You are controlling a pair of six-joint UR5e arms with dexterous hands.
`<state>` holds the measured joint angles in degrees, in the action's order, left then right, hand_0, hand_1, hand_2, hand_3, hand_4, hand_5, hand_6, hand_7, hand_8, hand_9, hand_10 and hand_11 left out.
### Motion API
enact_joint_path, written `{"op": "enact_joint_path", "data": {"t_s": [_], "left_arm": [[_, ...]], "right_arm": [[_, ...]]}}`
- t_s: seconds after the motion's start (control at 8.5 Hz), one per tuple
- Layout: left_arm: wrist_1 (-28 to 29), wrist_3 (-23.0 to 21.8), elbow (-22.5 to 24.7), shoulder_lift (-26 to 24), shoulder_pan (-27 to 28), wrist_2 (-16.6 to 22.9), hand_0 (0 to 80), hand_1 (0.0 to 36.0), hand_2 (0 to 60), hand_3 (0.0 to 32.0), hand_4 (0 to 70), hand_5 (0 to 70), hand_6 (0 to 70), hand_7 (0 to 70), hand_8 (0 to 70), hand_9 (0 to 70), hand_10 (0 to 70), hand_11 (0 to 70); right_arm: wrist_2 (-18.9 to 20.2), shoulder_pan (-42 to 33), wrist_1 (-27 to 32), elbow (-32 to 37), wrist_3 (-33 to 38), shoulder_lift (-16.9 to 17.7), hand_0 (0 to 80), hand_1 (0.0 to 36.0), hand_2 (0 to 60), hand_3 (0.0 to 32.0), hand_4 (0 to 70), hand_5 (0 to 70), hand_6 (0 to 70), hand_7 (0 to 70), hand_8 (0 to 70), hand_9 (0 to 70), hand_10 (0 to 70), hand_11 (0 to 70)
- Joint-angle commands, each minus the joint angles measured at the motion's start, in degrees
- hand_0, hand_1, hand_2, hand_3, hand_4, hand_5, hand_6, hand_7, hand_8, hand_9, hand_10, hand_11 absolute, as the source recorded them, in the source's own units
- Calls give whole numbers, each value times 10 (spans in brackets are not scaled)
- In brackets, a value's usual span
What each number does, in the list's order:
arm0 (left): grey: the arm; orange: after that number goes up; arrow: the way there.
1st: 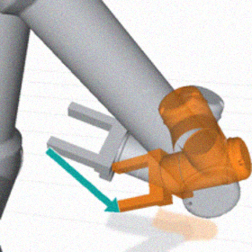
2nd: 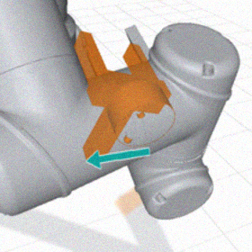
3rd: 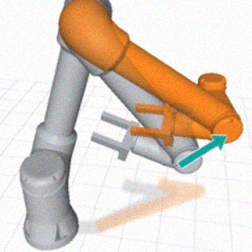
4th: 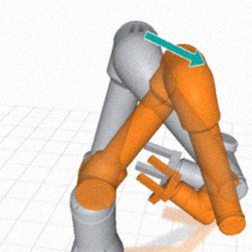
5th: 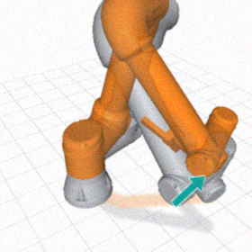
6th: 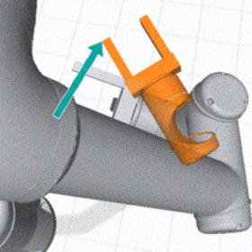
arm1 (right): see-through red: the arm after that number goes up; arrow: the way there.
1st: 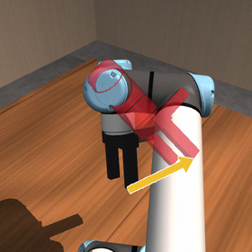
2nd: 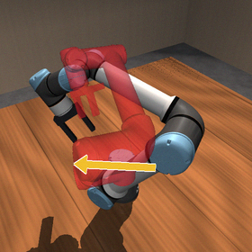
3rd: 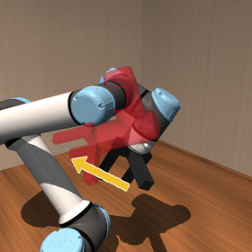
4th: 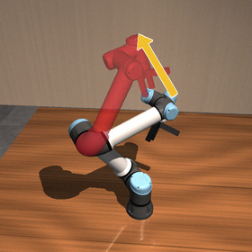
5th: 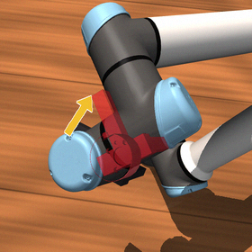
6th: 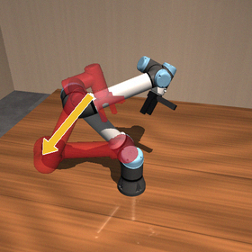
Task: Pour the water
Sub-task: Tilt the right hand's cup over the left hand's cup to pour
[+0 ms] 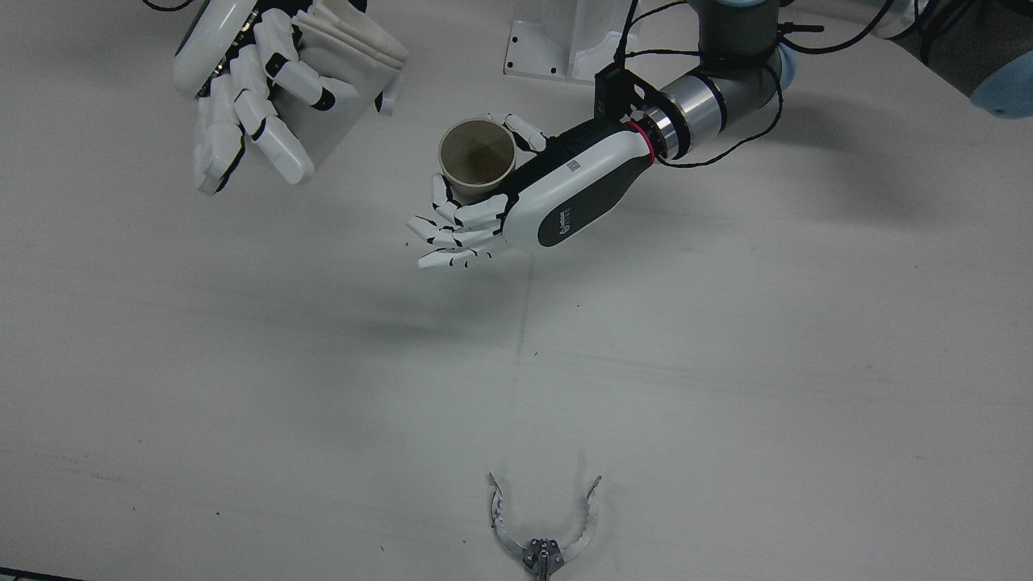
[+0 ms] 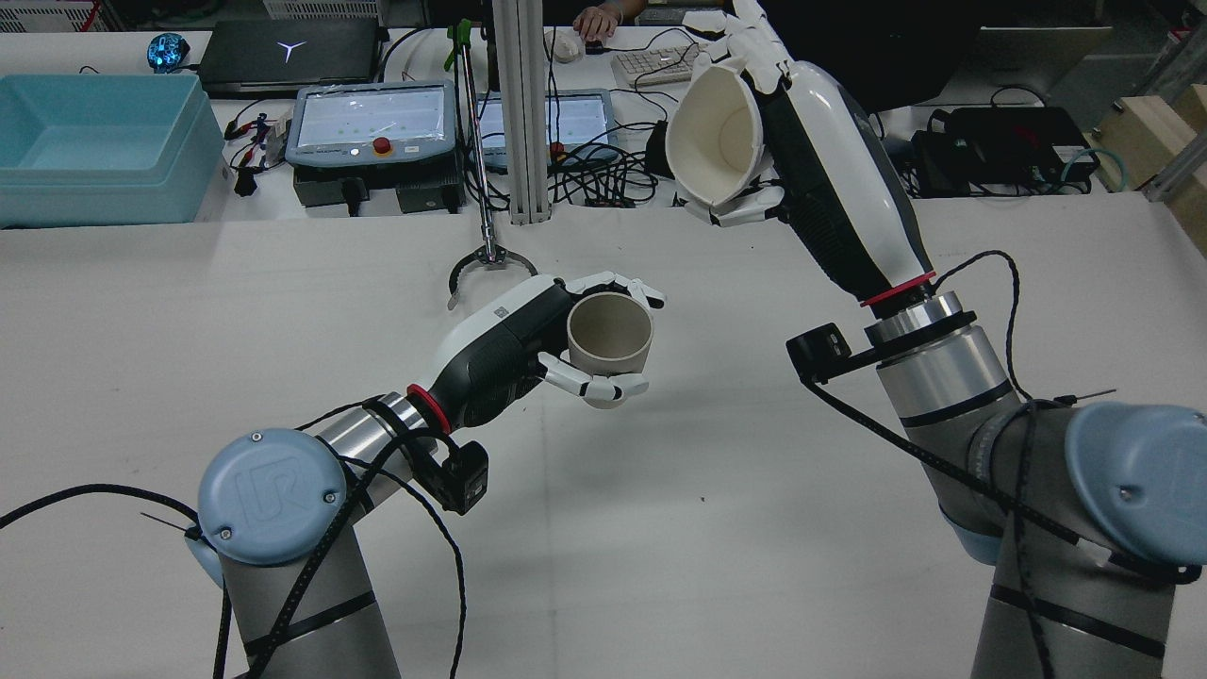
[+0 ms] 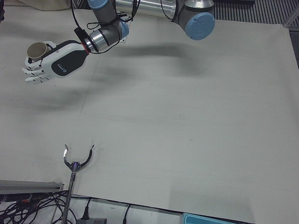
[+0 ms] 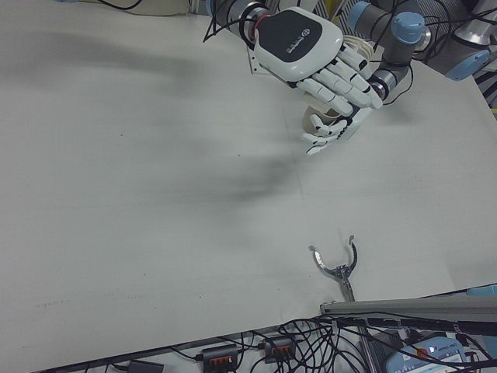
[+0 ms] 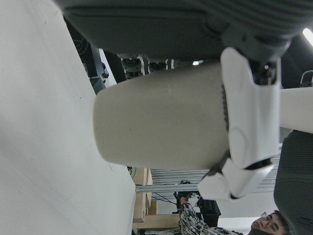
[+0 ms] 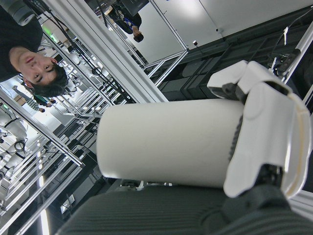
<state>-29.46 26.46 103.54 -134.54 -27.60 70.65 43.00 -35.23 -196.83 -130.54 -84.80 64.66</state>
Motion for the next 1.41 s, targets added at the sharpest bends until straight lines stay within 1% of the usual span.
{"op": "enact_joint_path", "data": {"t_s": [0.0,0.12,0.24,0.47,0.59,0.71,0.82,0.94,1.06,1.29], "left_arm": [[-1,0,3,0,2,0,531,360,600,0,272,700,148,307,61,118,62,116],[-1,1,3,0,2,0,530,360,600,0,272,700,148,307,61,118,61,115],[-2,1,3,0,1,0,530,360,600,0,272,700,149,309,61,117,61,115],[-2,2,0,-1,1,0,529,360,600,0,271,700,149,308,61,118,61,115],[-2,2,-1,-1,1,0,539,360,600,0,274,700,151,310,63,120,63,119],[-2,2,-2,-1,1,0,537,360,600,0,274,700,152,311,65,122,63,119],[-2,2,-3,-1,1,0,538,360,600,0,273,700,153,314,67,125,64,120],[-2,1,-3,-1,1,0,537,360,600,0,272,700,153,313,67,125,64,120],[-2,2,-3,-1,0,0,535,360,600,0,272,700,152,312,66,124,64,120],[-2,1,2,0,-3,0,535,360,600,0,271,700,151,311,65,122,63,119]], "right_arm": [[9,2,-60,-53,-48,31,530,282,448,0,98,700,124,202,29,65,39,79],[15,2,-61,-52,-49,33,525,275,438,0,96,700,120,194,28,63,39,79],[34,-6,-64,-50,-49,35,523,271,428,0,95,700,116,189,27,62,39,78],[50,-34,-87,-52,-50,35,521,268,425,0,102,700,119,195,30,66,40,78],[69,-47,-87,-50,-50,35,518,263,421,0,102,700,118,192,32,68,40,79],[73,-53,-88,-50,-50,35,517,259,412,0,99,700,115,184,32,68,40,79],[77,-53,-89,-51,-50,35,520,259,403,0,105,700,119,193,34,71,40,79],[92,-58,-93,-50,-50,35,521,258,392,0,105,700,117,188,33,69,40,78],[95,-61,-94,-51,-50,35,519,253,383,0,101,700,113,179,32,68,40,78],[89,-67,-95,-48,-48,37,526,256,378,0,110,700,114,181,31,66,38,76]]}}
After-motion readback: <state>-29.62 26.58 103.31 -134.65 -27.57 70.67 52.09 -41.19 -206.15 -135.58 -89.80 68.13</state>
